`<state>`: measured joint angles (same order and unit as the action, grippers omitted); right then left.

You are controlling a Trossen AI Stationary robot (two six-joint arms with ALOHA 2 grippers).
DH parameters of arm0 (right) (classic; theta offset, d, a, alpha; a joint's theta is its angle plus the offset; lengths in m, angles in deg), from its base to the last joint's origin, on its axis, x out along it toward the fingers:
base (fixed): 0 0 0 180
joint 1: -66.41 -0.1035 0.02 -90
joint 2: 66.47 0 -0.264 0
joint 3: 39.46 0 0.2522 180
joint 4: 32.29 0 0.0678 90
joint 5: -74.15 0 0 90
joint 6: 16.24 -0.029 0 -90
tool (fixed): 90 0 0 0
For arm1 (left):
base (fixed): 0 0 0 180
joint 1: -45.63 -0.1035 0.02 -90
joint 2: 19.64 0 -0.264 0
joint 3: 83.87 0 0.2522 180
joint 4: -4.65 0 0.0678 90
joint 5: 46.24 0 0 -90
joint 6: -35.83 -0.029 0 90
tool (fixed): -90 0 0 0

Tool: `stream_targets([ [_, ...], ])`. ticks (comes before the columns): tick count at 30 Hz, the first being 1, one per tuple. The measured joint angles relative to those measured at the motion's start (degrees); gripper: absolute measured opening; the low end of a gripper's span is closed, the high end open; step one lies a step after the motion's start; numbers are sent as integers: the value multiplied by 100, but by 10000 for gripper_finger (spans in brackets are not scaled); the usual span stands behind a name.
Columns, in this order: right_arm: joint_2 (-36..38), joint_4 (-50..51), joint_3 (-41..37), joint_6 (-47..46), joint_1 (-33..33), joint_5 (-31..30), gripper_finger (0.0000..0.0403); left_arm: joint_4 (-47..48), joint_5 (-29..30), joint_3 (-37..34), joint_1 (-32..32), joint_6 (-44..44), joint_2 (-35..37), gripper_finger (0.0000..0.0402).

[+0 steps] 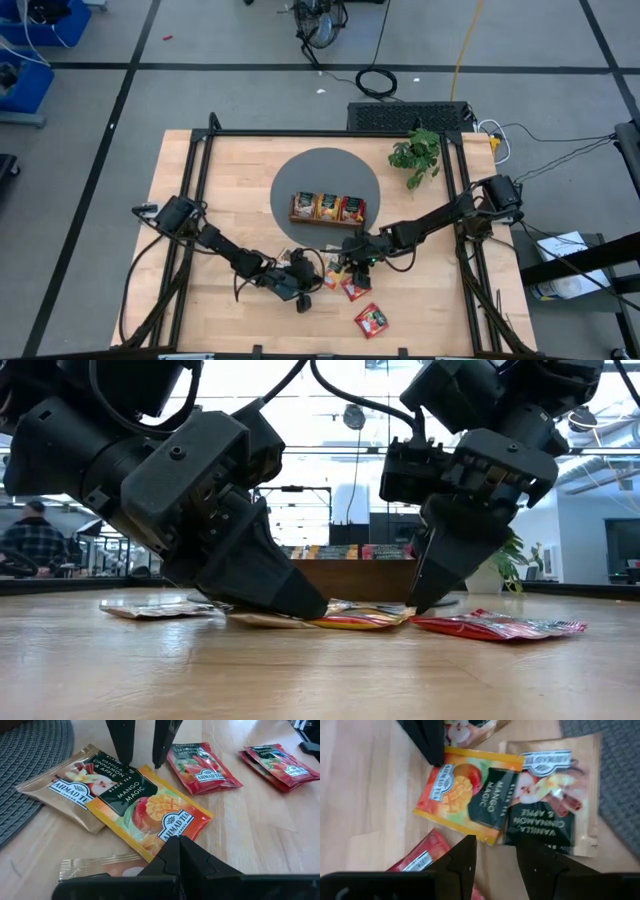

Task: Pick & Place Tea
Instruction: Put the yellow tea bag into the middle section of the wooden organizer

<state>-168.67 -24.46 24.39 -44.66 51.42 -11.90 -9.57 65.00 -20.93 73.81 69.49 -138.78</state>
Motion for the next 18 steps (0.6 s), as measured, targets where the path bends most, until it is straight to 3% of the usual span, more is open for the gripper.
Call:
stream_targets([
  [18,-271,-105,11,-10,84,706,125,-149,-1,-8,-41,-93,-21,5],
])
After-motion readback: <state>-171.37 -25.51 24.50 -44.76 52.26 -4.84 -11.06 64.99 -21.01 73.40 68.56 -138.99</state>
